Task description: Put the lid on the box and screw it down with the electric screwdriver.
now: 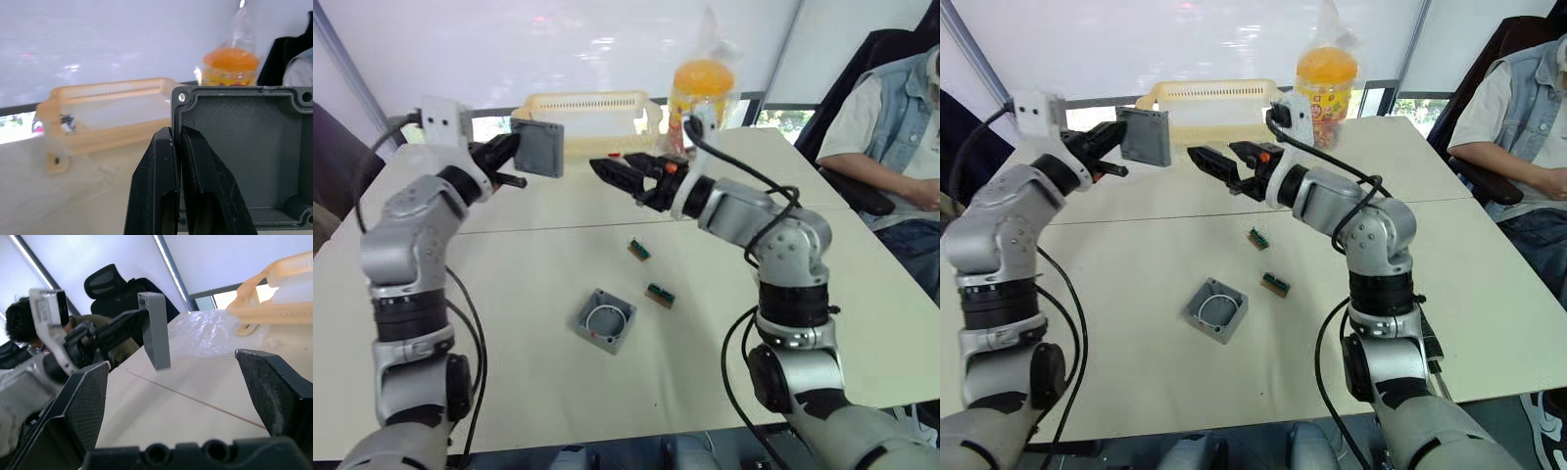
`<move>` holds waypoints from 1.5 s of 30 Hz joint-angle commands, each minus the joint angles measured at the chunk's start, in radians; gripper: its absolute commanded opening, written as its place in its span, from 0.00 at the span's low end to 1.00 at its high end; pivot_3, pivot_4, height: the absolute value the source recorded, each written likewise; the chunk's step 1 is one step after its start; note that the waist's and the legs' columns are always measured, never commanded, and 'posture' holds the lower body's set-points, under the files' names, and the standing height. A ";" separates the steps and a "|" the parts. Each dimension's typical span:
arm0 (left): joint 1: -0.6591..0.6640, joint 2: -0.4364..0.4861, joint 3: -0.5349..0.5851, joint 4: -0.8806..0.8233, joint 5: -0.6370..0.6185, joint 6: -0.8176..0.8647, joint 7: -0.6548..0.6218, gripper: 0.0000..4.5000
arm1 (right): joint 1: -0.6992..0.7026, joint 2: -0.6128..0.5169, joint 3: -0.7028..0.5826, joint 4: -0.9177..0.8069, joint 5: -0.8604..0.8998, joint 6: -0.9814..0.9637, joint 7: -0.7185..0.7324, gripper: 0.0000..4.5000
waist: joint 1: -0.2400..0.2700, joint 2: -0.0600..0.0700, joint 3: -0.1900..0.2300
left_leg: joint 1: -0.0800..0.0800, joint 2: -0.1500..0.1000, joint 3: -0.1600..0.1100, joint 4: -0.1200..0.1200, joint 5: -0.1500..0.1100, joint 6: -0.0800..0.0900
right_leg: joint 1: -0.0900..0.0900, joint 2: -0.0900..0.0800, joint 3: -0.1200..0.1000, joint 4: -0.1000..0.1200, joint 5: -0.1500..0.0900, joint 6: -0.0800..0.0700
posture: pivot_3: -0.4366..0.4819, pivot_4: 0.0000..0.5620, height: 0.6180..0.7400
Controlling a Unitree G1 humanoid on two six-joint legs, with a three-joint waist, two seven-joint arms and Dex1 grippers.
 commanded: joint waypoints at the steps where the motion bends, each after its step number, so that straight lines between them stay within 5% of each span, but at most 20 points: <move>1: -0.037 -0.013 0.006 -0.071 -0.046 -0.040 0.000 0.02 | -0.037 -0.003 -0.015 0.021 -0.025 -0.036 0.006 1.00 | 0.000 0.000 0.000 | 0.000 0.000 0.000 0.000 -0.001 0.002 | 0.000 0.000 0.000 0.000 0.000 0.000 | 0.48 0.27 1.00; 19: -0.031 -0.043 -0.038 -0.109 -0.150 -0.025 -0.018 0.02 | -0.043 0.027 -0.039 0.002 0.021 0.009 0.009 1.00 | 0.001 0.000 0.000 | 0.000 -0.002 0.000 0.000 -0.001 0.002 | 0.000 0.001 0.000 0.000 0.000 0.000 | 0.48 0.27 1.00; 23: -0.029 -0.042 -0.045 -0.115 -0.163 -0.020 -0.021 0.00 | -0.041 0.036 -0.046 -0.001 0.026 0.005 -0.002 0.71 | 0.000 0.000 0.000 | 0.000 -0.002 -0.001 0.000 -0.001 0.002 | 0.000 0.001 0.000 0.000 0.000 0.000 | 0.48 0.27 1.00; 27: -0.027 -0.036 -0.048 -0.113 -0.170 -0.020 -0.017 0.00 | -0.037 0.038 -0.048 -0.004 0.029 0.007 -0.006 0.24 | 0.000 0.000 0.000 | 0.000 -0.002 -0.001 0.000 -0.001 0.002 | 0.000 0.001 0.000 0.000 0.000 0.000 | 0.48 0.27 1.00; 34: -0.021 -0.033 -0.051 -0.118 -0.175 -0.016 -0.015 0.00 | -0.034 0.043 -0.049 -0.001 0.032 0.002 -0.006 0.24 | 0.000 0.000 0.000 | 0.000 -0.002 -0.001 0.000 -0.001 0.002 | 0.001 0.001 0.000 0.000 0.000 0.000 | 0.48 0.27 1.00; 36: -0.018 -0.028 -0.053 -0.121 -0.180 0.000 -0.017 0.00 | -0.032 0.044 -0.047 -0.006 0.034 0.002 -0.003 0.11 | 0.000 0.000 0.000 | 0.000 -0.002 -0.001 0.000 -0.001 0.002 | 0.001 0.001 0.000 0.000 0.000 0.000 | 0.48 0.27 1.00; 38: -0.014 -0.021 -0.054 -0.124 -0.186 0.020 -0.017 0.00 | -0.031 0.045 -0.047 -0.010 0.038 0.005 -0.002 0.11 | 0.000 0.000 0.000 | 0.000 -0.002 -0.001 0.000 -0.001 0.002 | 0.001 0.001 0.000 0.000 0.000 0.000 | 0.48 0.27 1.00; 41: -0.012 -0.014 -0.043 -0.126 -0.203 0.029 -0.024 0.23 | -0.028 0.045 -0.047 -0.016 0.042 0.008 0.002 0.11 | 0.000 0.000 0.000 | 0.000 -0.002 -0.001 0.000 -0.001 0.002 | 0.001 0.002 0.000 0.000 0.000 0.000 | 0.48 0.27 1.00; 45: -0.014 -0.005 -0.033 -0.127 -0.216 0.031 -0.021 0.66 | -0.022 0.045 -0.047 -0.024 0.046 0.010 0.004 0.11 | 0.000 0.000 0.000 | 0.000 -0.002 -0.001 0.000 -0.001 0.002 | 0.001 0.002 0.000 0.000 0.000 0.000 | 0.48 0.27 1.00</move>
